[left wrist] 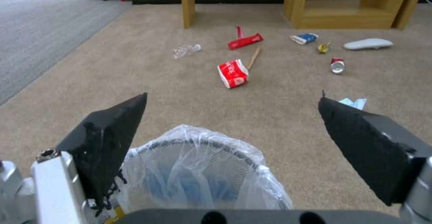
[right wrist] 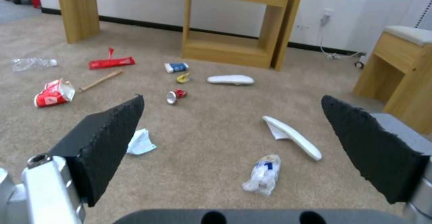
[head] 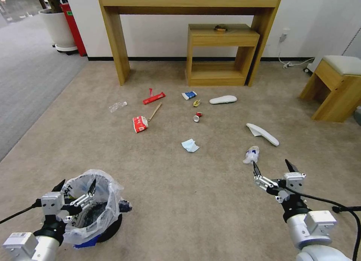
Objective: Pick up the trash bin and place the garbage on the floor into it.
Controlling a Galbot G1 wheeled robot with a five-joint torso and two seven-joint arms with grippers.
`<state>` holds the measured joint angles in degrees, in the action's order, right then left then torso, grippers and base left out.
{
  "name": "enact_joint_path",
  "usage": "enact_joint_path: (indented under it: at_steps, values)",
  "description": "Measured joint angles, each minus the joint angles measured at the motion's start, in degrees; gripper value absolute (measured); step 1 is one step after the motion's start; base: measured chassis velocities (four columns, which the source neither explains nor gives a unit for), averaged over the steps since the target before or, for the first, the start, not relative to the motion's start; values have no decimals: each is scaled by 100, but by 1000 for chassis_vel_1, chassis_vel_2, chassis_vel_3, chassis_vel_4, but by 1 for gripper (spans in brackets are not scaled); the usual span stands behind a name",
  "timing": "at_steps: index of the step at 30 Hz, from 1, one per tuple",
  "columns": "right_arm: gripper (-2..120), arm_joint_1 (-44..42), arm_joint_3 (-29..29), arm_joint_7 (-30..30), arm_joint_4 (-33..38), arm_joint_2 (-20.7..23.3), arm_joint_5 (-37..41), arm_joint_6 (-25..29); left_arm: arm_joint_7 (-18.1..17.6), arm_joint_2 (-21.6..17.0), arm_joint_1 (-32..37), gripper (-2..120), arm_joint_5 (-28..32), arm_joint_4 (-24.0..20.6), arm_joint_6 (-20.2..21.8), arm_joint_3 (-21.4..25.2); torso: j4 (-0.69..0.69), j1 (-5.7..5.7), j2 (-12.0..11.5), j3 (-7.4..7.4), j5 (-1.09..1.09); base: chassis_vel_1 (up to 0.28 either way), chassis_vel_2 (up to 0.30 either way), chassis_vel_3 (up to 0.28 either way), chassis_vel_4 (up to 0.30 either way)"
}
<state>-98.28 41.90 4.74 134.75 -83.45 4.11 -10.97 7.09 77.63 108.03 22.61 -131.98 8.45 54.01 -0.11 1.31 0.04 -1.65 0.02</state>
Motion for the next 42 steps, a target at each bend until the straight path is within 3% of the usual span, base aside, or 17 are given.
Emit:
enact_joint_path:
  at_steps: [33, 35, 36, 37, 38, 40, 42]
  values:
    - [100, -32, -1, 5, -98, -68, -45, 69, 31, -153, -43, 100, 167, 82, 190, 125, 0, 0, 0, 0, 0, 0, 0, 0, 0]
    - [100, -26, -1, 5, -98, -52, -45, 69, 39, -324, -82, 100, 346, 120, 413, 234, 1, 0, 0, 0, -1, 0, 0, 0, 0]
    - [100, -20, -1, 3, -100, -36, -40, 69, 24, -480, -138, 100, 482, 168, 676, 358, 1, 0, 0, 0, 0, 0, 0, 0, 0]
    - [100, -16, -1, -14, -106, -19, 9, 54, -21, -732, -273, 100, 668, 284, 1200, 570, 0, 0, 0, 0, 0, 0, 0, 0, 0]
    - [100, -16, -1, -14, -106, -19, 9, 54, -21, -732, -273, 100, 668, 284, 1200, 570, 0, 0, 0, 0, 0, 0, 0, 0, 0]
    - [100, -30, -7, -89, -106, -15, 115, -32, -71, -1078, -527, 100, 903, 491, 2023, 833, 1, 0, 0, 0, 0, 0, 0, 0, 0]
    - [100, -38, -8, -103, -106, -16, 134, -45, -73, -1166, -611, 100, 980, 566, 2222, 888, 0, 0, 0, 0, 0, 0, 0, 0, 0]
